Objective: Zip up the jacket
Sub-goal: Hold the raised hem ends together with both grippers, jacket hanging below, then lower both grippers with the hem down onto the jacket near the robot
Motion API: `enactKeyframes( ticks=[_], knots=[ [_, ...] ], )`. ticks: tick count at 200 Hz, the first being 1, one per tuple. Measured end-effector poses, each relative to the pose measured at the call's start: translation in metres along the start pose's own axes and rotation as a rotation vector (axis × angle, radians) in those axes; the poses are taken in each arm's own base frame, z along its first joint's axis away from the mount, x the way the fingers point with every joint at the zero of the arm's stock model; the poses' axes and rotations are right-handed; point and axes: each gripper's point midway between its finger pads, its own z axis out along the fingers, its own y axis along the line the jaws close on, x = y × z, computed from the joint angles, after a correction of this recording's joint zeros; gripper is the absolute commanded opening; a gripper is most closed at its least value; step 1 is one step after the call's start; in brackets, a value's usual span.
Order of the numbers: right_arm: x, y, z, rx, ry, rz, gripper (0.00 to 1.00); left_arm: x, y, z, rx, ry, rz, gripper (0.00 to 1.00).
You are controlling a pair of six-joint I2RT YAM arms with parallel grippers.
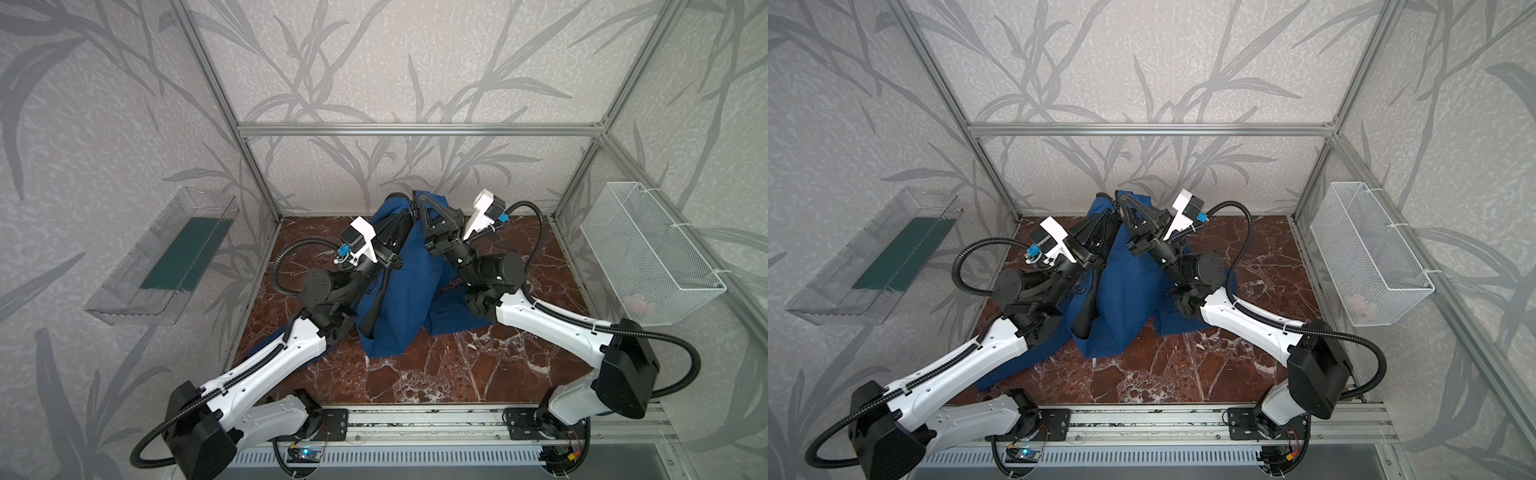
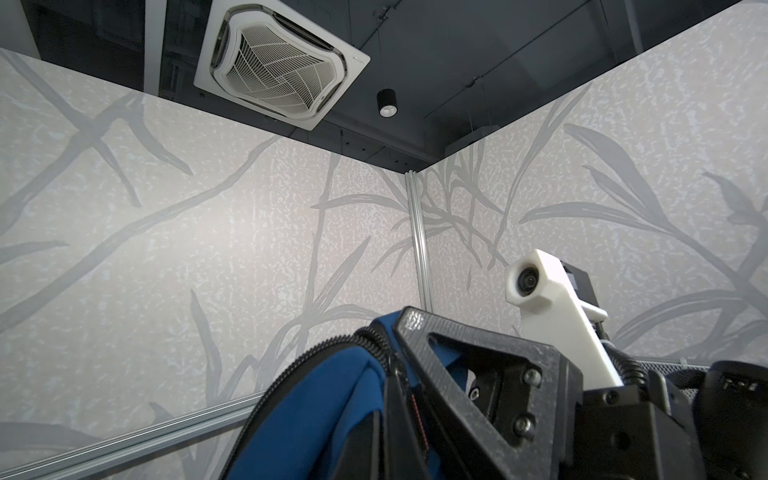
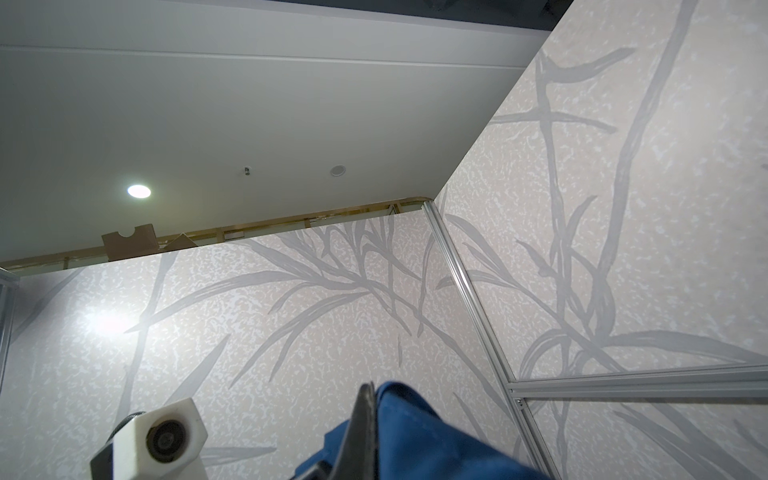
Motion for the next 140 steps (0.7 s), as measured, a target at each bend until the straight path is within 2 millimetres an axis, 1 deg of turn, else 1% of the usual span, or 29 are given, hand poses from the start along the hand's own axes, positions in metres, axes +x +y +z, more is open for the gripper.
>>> enactKeyframes(
  ticks=[33,53,68,81,88,99,109,114,117,121,125,137,140],
  knots=[
    [0.002,-0.003,0.003,0.003,0.009,0.009,0.00,0.002,0.003,-0.001,-0.003,0.025,-0.005,0.00],
    [0.007,-0.012,0.010,0.004,0.017,0.011,0.00,0.005,0.009,0.000,-0.023,0.049,-0.018,0.00],
    [0.012,-0.023,0.008,0.022,0.030,0.008,0.00,0.016,0.013,0.001,-0.033,0.092,-0.023,0.00],
    [0.019,-0.037,-0.001,0.056,0.044,0.000,0.00,0.030,0.016,0.001,-0.042,0.131,-0.042,0.00],
    [0.023,-0.047,-0.009,0.085,0.051,-0.009,0.00,0.043,0.019,0.000,-0.049,0.156,-0.068,0.00],
    [0.032,-0.066,-0.026,0.147,0.070,-0.021,0.00,0.073,0.021,-0.003,-0.059,0.210,-0.125,0.00],
    [0.043,-0.087,-0.047,0.219,0.100,-0.034,0.00,0.109,0.021,-0.008,-0.063,0.286,-0.189,0.00],
    [0.050,-0.099,-0.060,0.259,0.118,-0.040,0.00,0.126,0.019,-0.011,-0.059,0.320,-0.219,0.00],
    [0.055,-0.108,-0.070,0.294,0.132,-0.043,0.00,0.140,0.017,-0.014,-0.058,0.351,-0.245,0.00],
    [0.060,-0.115,-0.079,0.323,0.144,-0.044,0.00,0.155,0.015,-0.018,-0.055,0.382,-0.270,0.00],
    [0.066,-0.126,-0.093,0.364,0.161,-0.042,0.00,0.169,0.013,-0.022,-0.051,0.410,-0.298,0.00],
    [0.084,-0.150,-0.132,0.466,0.222,-0.031,0.00,0.214,0.002,-0.039,-0.041,0.496,-0.386,0.00],
    [0.088,-0.155,-0.141,0.487,0.234,-0.028,0.00,0.222,-0.001,-0.043,-0.041,0.509,-0.407,0.00]
  ],
)
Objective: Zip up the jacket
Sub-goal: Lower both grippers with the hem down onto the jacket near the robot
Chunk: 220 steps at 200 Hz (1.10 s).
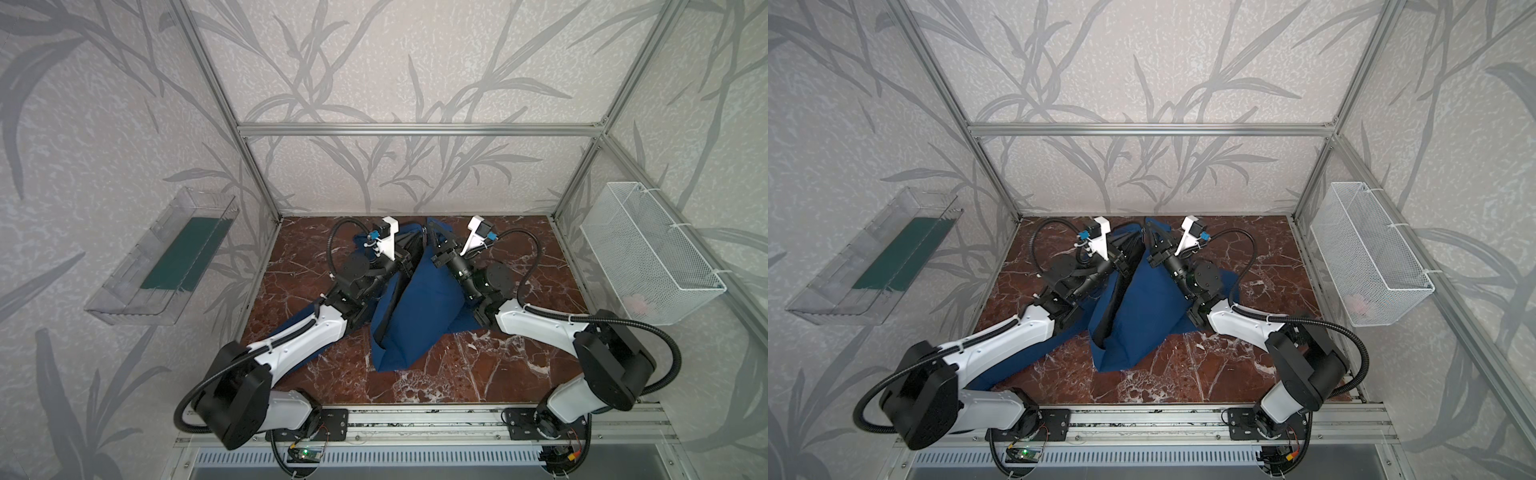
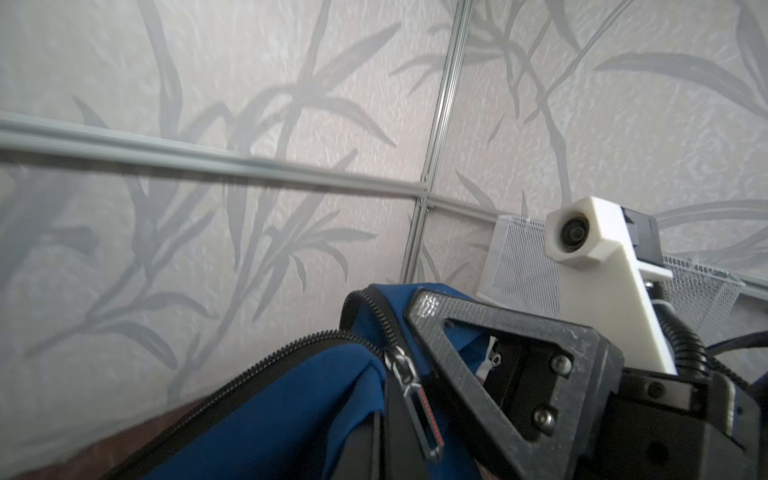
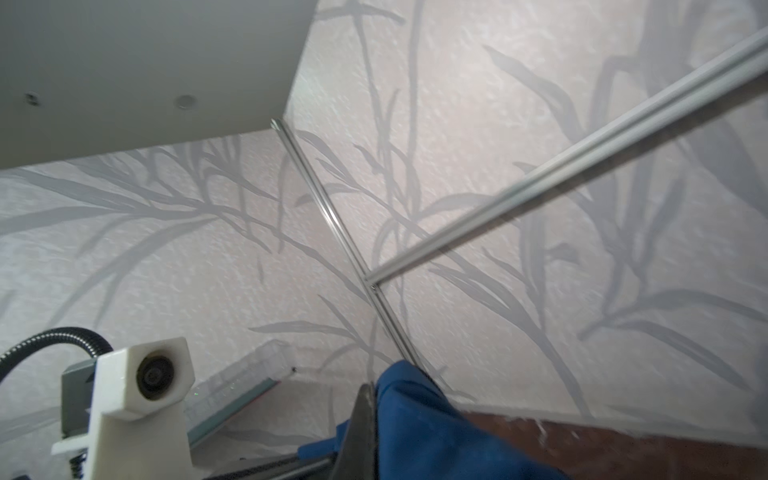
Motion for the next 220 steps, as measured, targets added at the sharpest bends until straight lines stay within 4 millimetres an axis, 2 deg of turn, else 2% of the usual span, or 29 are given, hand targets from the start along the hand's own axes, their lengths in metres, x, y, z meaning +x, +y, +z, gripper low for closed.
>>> enactKeyframes(
  ticks=[10,24,44,63,79,94,113,133,155,172,179,189,220],
  knots=[
    [0.023,-0.026,-0.019,0.069,0.062,0.012,0.00,0.038,0.003,0.001,0.009,0.066,-0.068,0.00],
    [0.048,-0.051,-0.042,0.137,0.132,0.030,0.00,0.081,0.004,-0.002,0.014,0.140,-0.144,0.00],
    [0.070,-0.073,-0.069,0.205,0.197,0.059,0.00,0.120,-0.004,-0.005,0.031,0.195,-0.216,0.00],
    [0.078,-0.084,-0.083,0.240,0.220,0.086,0.00,0.138,-0.011,-0.006,0.045,0.209,-0.263,0.00],
    [0.080,-0.089,-0.089,0.253,0.224,0.113,0.00,0.144,-0.014,-0.006,0.048,0.198,-0.295,0.00],
    [0.081,-0.090,-0.093,0.258,0.225,0.137,0.04,0.146,-0.016,-0.006,0.050,0.192,-0.319,0.00],
    [0.079,-0.090,-0.096,0.256,0.217,0.167,0.15,0.145,-0.020,-0.006,0.058,0.187,-0.326,0.00],
    [0.067,-0.093,-0.095,0.266,0.172,0.202,0.24,0.149,-0.023,-0.009,0.061,0.215,-0.321,0.00],
    [0.067,-0.088,-0.094,0.253,0.164,0.229,0.34,0.145,-0.027,-0.010,0.063,0.226,-0.318,0.00],
    [0.066,-0.086,-0.093,0.248,0.157,0.246,0.47,0.145,-0.027,-0.011,0.062,0.228,-0.319,0.00],
    [0.066,-0.086,-0.094,0.247,0.157,0.251,0.61,0.146,-0.026,-0.011,0.060,0.233,-0.320,0.00],
    [0.066,-0.085,-0.096,0.247,0.157,0.258,0.72,0.147,-0.027,-0.011,0.060,0.236,-0.321,0.00],
    [0.063,-0.083,-0.110,0.262,0.154,0.308,0.90,0.148,-0.027,-0.011,0.061,0.240,-0.321,0.00]
  ],
)
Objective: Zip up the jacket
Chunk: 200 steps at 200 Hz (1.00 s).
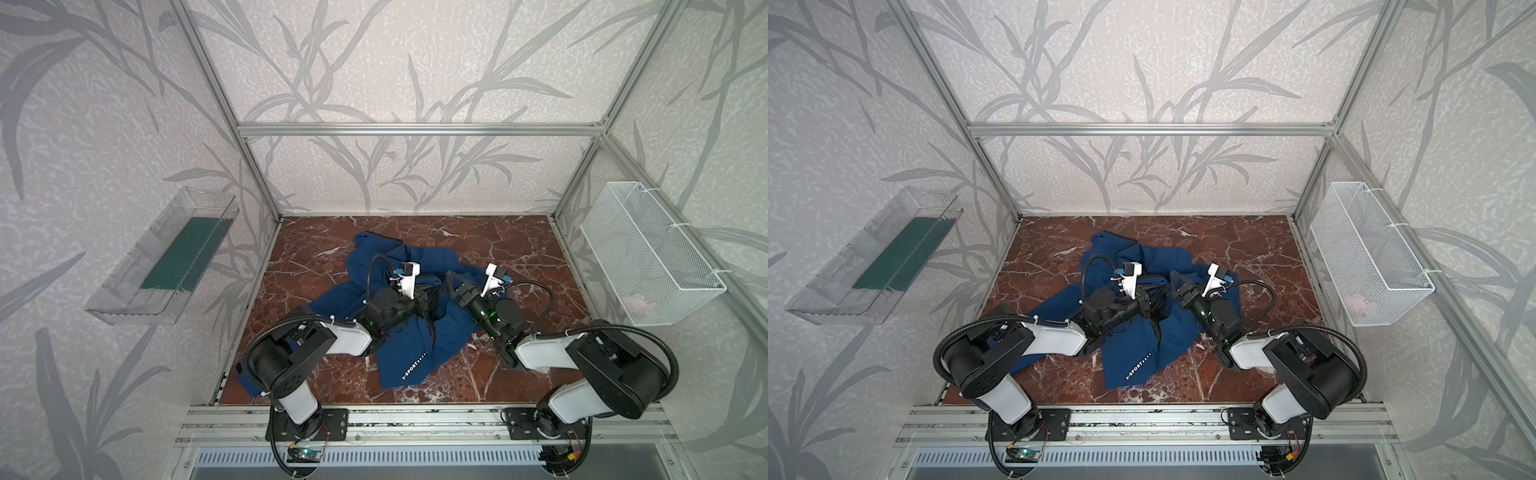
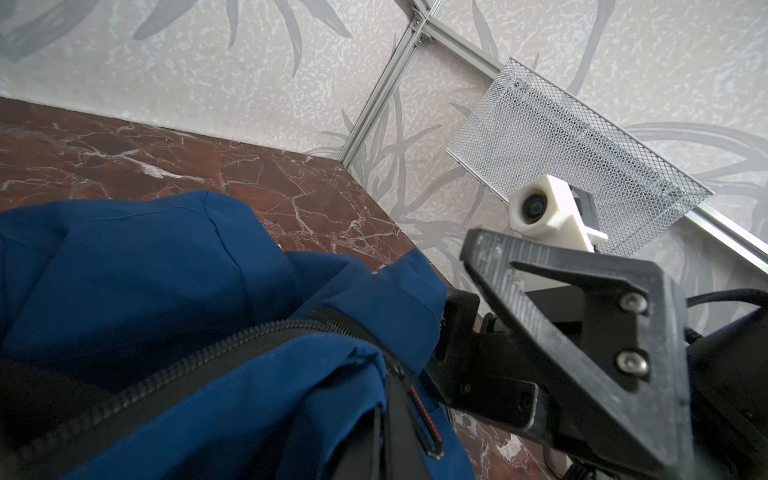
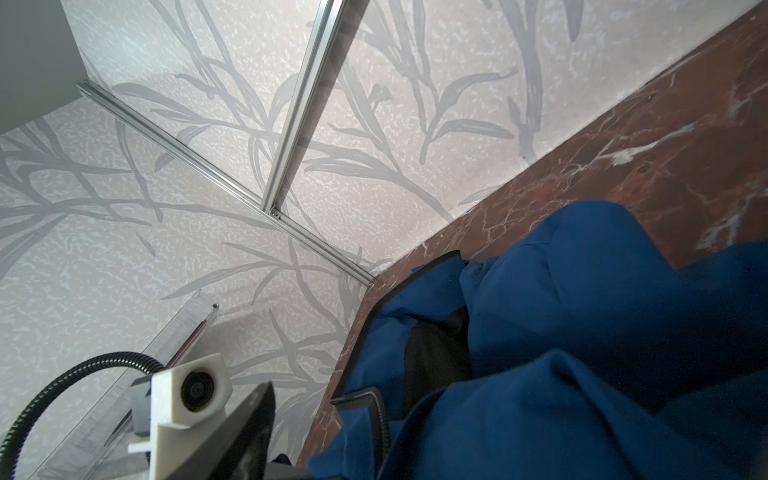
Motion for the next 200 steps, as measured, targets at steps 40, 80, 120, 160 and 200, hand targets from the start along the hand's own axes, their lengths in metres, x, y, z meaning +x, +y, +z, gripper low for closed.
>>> enactKeyframes(
  ticks=[40,80,120,160,200],
  knots=[
    [-0.011,0.018,-0.022,0.032,0.040,0.055,0.94,0.001,0.000,-0.001,-0.005,0.008,-0.002,0.00],
    [-0.031,0.044,-0.063,0.090,0.098,-0.008,0.96,-0.001,-0.001,-0.001,-0.004,0.007,-0.003,0.00],
    [-0.031,0.034,-0.099,0.188,0.180,-0.250,0.94,-0.001,-0.001,-0.001,-0.004,0.006,-0.006,0.00],
    [-0.022,0.032,-0.098,0.222,0.387,-0.724,0.90,0.001,-0.002,-0.002,-0.002,0.009,-0.009,0.00],
    [0.015,0.039,-0.088,0.019,0.574,-1.320,0.93,0.001,-0.003,-0.003,0.000,0.010,-0.012,0.00]
  ],
)
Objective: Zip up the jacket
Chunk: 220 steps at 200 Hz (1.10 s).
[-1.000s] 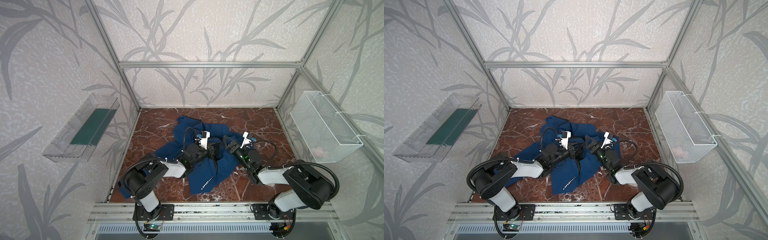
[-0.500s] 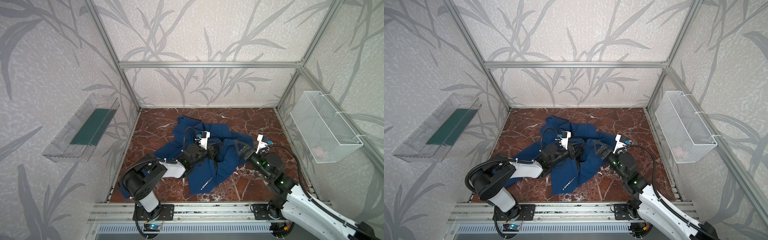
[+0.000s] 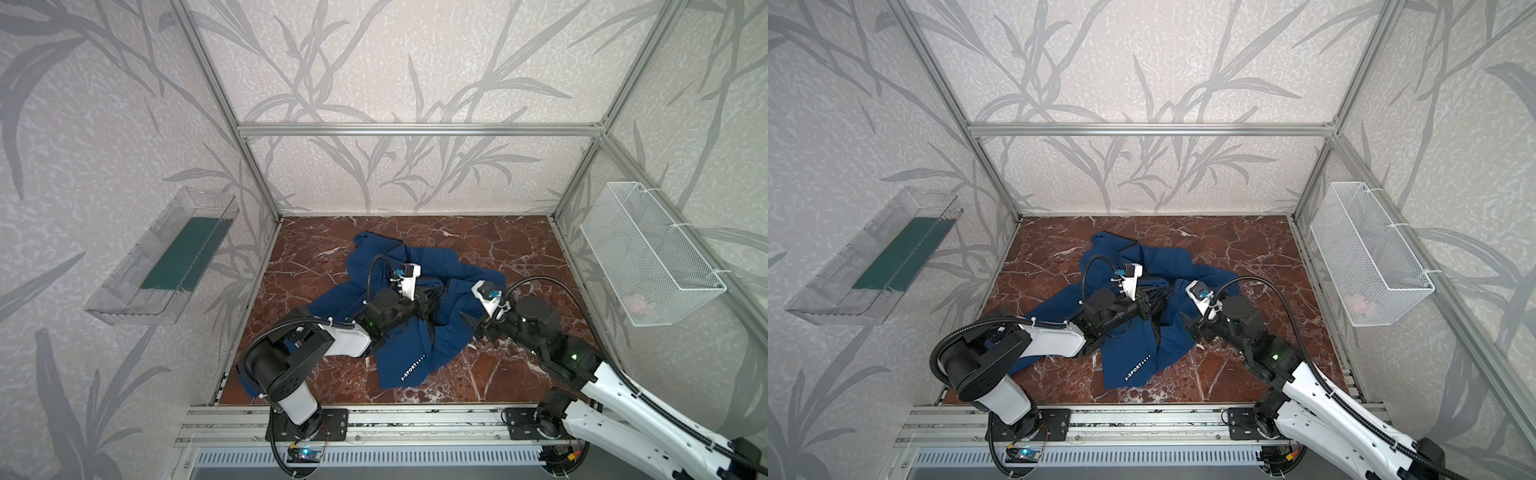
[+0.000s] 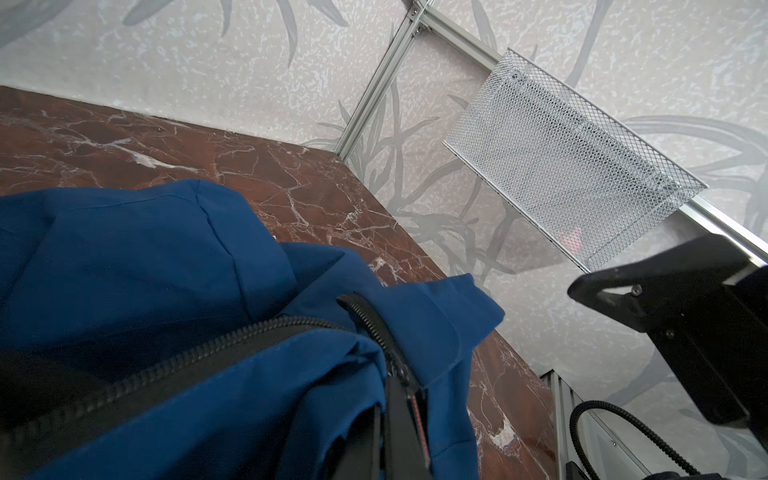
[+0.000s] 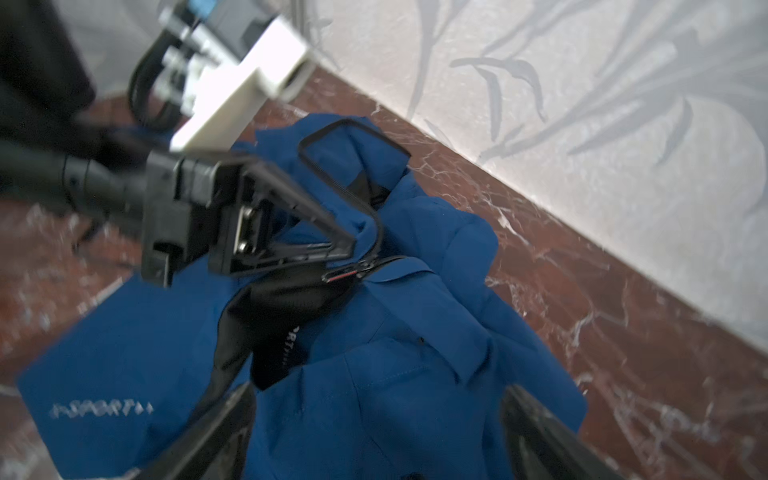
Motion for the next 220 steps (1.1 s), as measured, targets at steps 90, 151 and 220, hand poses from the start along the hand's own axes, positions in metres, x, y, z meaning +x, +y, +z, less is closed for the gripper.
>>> enactKeyframes(
  ticks=[90,151,220],
  knots=[
    [-0.005,0.018,0.056,-0.086,-0.029,-0.624,0.84,-0.004,-0.004,-0.005,0.001,-0.003,0.000,0.00],
    [-0.020,0.014,0.074,-0.059,-0.065,-0.647,0.76,-0.005,-0.004,-0.005,0.000,-0.002,0.000,0.00],
    [-0.017,0.009,0.084,-0.049,-0.062,-0.629,0.50,-0.005,-0.005,-0.006,-0.002,-0.001,0.000,0.00]
  ],
)
